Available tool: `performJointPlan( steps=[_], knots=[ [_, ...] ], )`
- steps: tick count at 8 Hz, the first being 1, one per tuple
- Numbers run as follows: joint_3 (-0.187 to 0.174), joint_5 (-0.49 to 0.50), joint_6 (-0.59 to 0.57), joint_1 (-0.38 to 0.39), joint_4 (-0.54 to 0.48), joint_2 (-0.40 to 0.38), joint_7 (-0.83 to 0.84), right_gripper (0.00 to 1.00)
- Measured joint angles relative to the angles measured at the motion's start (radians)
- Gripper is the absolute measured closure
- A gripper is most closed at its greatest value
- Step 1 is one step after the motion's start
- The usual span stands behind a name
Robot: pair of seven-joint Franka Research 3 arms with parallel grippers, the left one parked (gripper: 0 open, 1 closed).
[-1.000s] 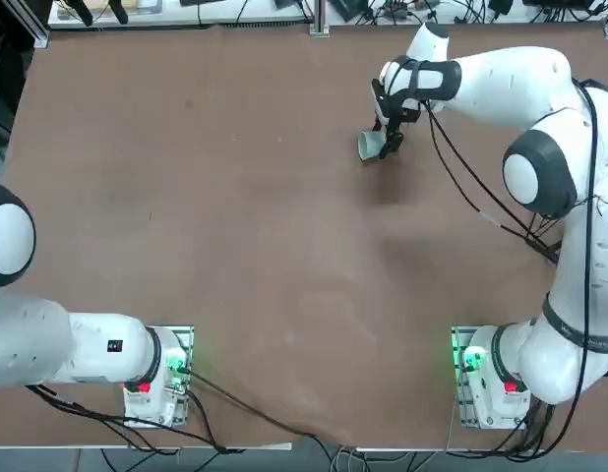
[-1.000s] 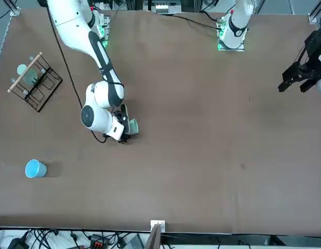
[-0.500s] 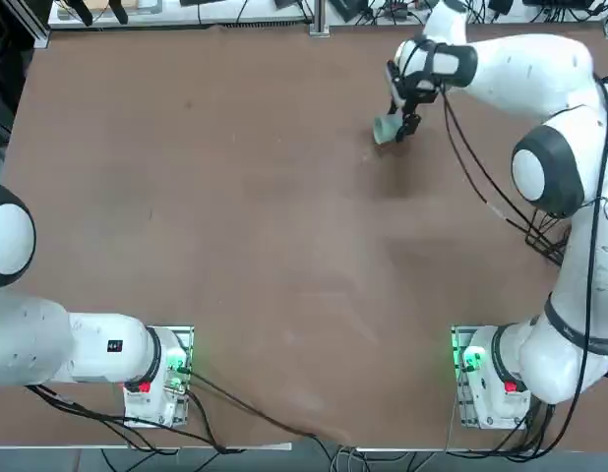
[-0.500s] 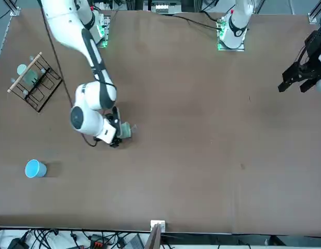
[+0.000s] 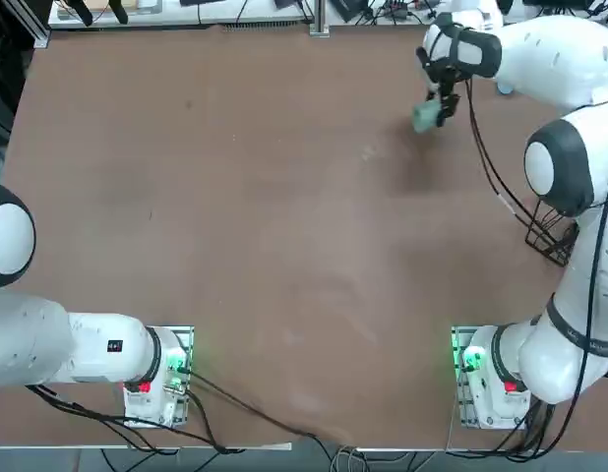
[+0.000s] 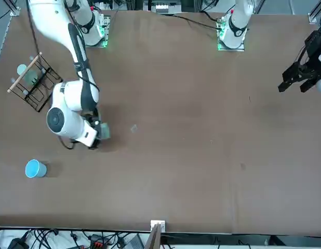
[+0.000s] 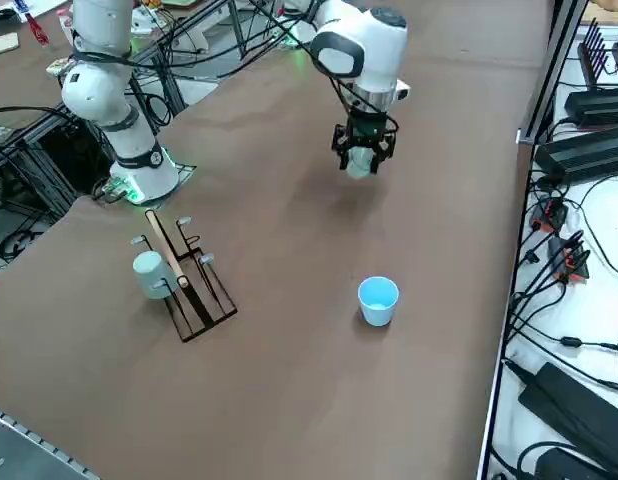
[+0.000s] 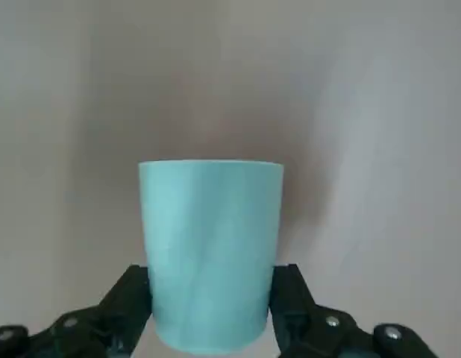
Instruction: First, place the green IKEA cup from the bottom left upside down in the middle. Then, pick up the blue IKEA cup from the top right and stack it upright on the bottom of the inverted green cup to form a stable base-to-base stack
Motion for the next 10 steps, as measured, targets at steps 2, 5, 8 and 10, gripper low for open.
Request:
performJointPlan(
  steps=[2,5,8,10],
  knots=[
    [-0.049,-0.156,-0.093,0.01,0.027,-0.003,0.126,0.14],
    [-0.114,-0.404,-0.164,0.029,0.024,0.005,0.428,0.14],
    [-0.113,-0.558,-0.35,0.108,0.017,0.077,0.827,0.14],
    [-0.112,-0.57,-0.41,0.179,0.014,0.144,1.033,0.14]
  ],
)
